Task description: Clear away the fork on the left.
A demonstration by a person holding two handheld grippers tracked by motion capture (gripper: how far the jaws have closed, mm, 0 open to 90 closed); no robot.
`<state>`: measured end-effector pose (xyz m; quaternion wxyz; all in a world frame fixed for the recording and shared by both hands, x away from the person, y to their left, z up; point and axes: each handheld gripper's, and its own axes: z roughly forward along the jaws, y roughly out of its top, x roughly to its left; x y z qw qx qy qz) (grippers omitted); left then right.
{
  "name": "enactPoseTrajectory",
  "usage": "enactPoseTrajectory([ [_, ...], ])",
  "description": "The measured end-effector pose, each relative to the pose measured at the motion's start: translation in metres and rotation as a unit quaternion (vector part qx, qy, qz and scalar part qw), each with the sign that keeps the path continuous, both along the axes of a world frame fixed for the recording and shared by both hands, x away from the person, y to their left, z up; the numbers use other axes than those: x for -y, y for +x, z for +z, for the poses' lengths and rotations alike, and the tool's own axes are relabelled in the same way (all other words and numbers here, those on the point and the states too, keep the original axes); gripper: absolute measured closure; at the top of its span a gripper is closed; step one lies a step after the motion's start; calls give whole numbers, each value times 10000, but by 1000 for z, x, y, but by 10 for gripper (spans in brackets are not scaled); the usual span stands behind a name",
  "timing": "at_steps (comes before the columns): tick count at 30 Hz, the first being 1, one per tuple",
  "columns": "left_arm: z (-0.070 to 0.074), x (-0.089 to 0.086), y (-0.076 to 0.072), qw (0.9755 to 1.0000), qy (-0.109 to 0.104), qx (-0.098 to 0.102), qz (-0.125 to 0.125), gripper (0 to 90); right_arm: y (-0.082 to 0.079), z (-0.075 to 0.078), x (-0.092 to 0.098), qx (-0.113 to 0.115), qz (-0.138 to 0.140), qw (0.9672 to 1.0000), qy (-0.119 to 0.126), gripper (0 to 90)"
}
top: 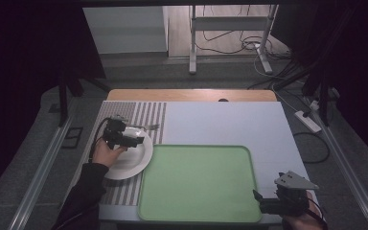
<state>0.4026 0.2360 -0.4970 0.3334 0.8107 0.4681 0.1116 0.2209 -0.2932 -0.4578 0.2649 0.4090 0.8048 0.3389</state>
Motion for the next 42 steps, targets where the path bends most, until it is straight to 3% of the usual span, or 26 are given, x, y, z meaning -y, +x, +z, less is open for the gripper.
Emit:
enactPoseTrajectory([
  [6,0,5,13,9999,109,-43,-56,4,0,0,0,-17,7,10000,-4,0],
  [14,0,9,29,9998,80,-169,-112,45,0,0,0,-18,9,10000,-9,0],
  [19,-3,9,42,9990,114,-262,-335,259,0,0,0,-23,6,10000,-13,0],
  [25,-4,5,52,9982,111,-186,-551,651,0,0,0,-25,9,10000,-25,0],
  [29,-6,5,62,9968,196,-392,-663,893,0,0,0,-27,17,10000,-31,0],
  [33,-12,8,71,9953,225,-615,-711,895,0,0,0,-28,26,10000,-35,0],
  [40,-20,22,88,9899,731,-974,-719,895,0,0,-1,-22,56,10000,-44,0],
  [42,-21,23,92,9896,742,-1036,-665,895,0,0,-1,-22,61,10000,-44,0],
])
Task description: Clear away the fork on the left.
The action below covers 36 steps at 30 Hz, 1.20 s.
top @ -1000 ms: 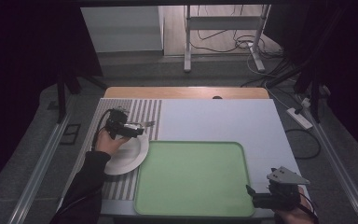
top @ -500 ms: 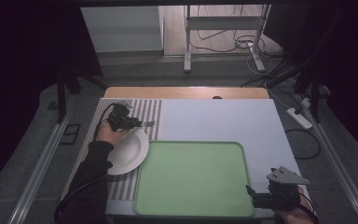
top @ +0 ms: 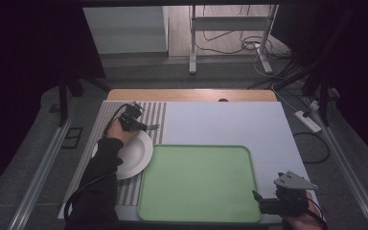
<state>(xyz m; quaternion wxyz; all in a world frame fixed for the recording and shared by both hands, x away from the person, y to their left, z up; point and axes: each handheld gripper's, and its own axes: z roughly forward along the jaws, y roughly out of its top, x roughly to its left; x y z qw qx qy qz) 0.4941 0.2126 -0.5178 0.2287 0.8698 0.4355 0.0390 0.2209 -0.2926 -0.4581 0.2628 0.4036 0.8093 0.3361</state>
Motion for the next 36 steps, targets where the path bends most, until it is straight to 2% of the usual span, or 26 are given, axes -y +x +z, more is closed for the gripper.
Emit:
enactPoseTrajectory([
  [5,-1,-1,10,9999,-75,17,128,895,0,0,0,4,15,10000,-2,0],
  [10,1,2,20,9996,160,102,208,895,0,0,0,-9,32,10000,-7,0],
  [14,2,5,24,9996,213,66,179,894,0,0,0,-8,43,10000,-12,0],
  [16,4,4,25,9998,208,5,56,873,0,0,0,0,39,10000,-9,0],
  [19,11,-4,24,9999,-41,97,71,769,0,0,0,-1,41,10000,-10,0],
  [20,13,-7,24,9998,-124,99,95,707,0,0,-1,-12,43,10000,-20,0],
  [22,16,-13,25,9996,-141,141,174,581,0,0,-1,-40,48,10000,-43,0],
  [25,16,-22,28,9994,-271,202,95,358,0,0,-1,-42,47,10000,-60,0],
  [29,13,-27,30,9995,-241,226,6,148,1,-1,-1,-47,48,10000,-64,0],
  [30,9,-29,32,9997,-139,182,61,104,1,-1,-1,-44,47,10000,-67,0],
  [34,1,-32,36,9999,-114,56,71,23,1,-1,-2,-52,43,10000,-69,0],
  [36,-5,-32,37,10000,18,16,-24,30,1,-1,-2,-53,43,10000,-71,0],
])
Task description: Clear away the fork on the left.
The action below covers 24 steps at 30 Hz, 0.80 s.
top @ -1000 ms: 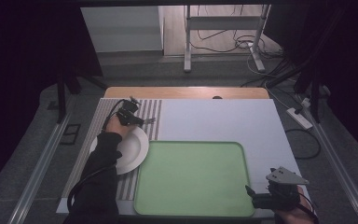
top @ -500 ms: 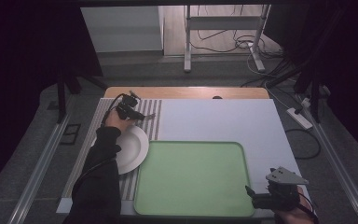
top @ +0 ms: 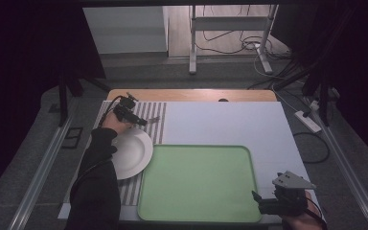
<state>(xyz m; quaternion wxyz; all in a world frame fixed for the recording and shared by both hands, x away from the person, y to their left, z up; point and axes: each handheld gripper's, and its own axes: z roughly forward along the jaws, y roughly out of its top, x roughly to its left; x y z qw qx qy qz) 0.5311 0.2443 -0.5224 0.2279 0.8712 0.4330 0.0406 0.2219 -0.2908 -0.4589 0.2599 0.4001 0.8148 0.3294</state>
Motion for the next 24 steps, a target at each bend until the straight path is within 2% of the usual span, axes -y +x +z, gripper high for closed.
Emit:
enactPoseTrajectory([
  [1,0,0,0,10000,0,0,0,22,0,0,0,-2,1,10000,1,0],
  [2,-2,3,2,9996,262,-59,-42,30,0,0,0,-6,3,10000,0,0],
  [4,-2,4,2,9995,282,-46,-114,49,0,0,0,-7,0,10000,-2,0],
  [5,-3,8,2,9983,551,-17,-195,68,0,0,0,-8,5,10000,-3,0],
  [6,-2,9,1,9979,594,26,-252,75,0,0,0,-8,4,10000,-1,0],
  [8,-1,6,1,9980,557,30,-291,103,0,0,0,-7,14,10000,-2,0],
  [10,1,1,1,9982,535,70,-259,183,0,0,0,-9,20,10000,-7,0],
  [13,4,-8,-2,9986,471,98,-214,373,0,0,0,-20,36,10000,-22,0],
  [17,5,-16,-6,9989,387,167,-183,704,0,0,-1,-39,68,10000,-50,0],
  [19,4,-22,-8,9991,241,190,-304,725,0,-1,-2,-38,109,9999,-97,0],
  [20,4,-22,-8,9991,241,190,-304,739,0,-1,-2,-38,109,9999,-97,0],
  [24,5,-22,-12,9976,166,94,-659,797,0,-1,-2,-46,129,9998,-142,0],
])
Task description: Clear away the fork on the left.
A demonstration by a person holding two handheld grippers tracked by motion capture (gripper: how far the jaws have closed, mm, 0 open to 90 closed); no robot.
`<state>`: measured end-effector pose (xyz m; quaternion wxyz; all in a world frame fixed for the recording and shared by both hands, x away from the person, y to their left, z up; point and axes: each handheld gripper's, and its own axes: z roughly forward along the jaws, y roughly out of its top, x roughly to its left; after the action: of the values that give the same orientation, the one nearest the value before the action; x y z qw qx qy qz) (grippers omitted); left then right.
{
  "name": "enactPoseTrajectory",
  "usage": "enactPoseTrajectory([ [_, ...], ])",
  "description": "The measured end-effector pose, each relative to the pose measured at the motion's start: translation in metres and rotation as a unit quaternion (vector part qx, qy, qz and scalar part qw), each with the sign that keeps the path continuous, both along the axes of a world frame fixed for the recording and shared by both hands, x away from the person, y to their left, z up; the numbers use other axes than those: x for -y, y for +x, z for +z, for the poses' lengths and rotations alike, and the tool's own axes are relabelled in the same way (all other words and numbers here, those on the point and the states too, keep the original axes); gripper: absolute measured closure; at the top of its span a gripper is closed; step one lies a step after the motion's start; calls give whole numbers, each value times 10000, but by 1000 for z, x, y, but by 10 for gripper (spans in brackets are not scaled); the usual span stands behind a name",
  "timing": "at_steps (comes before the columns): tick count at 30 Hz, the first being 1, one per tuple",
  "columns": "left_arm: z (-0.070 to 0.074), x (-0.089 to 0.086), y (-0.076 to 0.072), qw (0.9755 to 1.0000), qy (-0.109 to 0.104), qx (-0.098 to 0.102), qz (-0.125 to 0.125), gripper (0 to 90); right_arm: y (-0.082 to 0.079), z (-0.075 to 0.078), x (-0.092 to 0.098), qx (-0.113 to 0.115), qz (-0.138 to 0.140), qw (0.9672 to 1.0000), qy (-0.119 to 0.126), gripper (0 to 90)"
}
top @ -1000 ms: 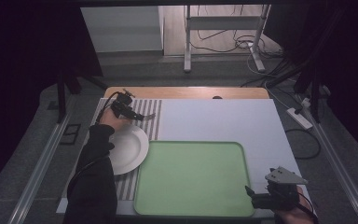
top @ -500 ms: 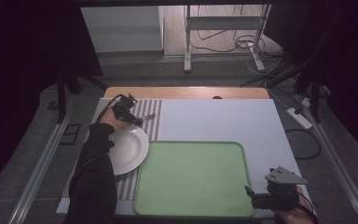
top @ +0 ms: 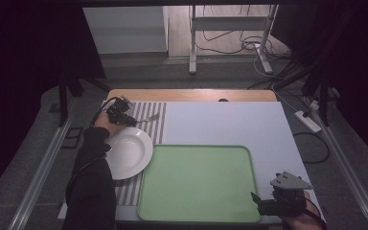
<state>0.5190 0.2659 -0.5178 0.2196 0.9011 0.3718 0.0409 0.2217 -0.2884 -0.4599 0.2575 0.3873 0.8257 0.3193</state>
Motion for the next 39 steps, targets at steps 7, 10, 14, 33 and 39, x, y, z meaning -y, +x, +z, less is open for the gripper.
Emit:
enactPoseTrajectory([
  [7,0,-5,-2,9997,-47,1,220,851,0,0,0,-14,-11,10000,-18,0],
  [10,3,-9,-3,9997,0,33,252,851,1,0,-1,-17,-21,10000,-16,0],
  [14,14,-20,-7,9994,128,149,278,850,1,0,0,-27,-12,10000,-22,0],
  [33,54,-35,-38,9996,10,114,248,849,0,0,0,20,-5,10000,4,0],
  [39,54,-23,-53,9996,-171,143,173,849,-1,1,1,39,-17,10000,50,0],
])
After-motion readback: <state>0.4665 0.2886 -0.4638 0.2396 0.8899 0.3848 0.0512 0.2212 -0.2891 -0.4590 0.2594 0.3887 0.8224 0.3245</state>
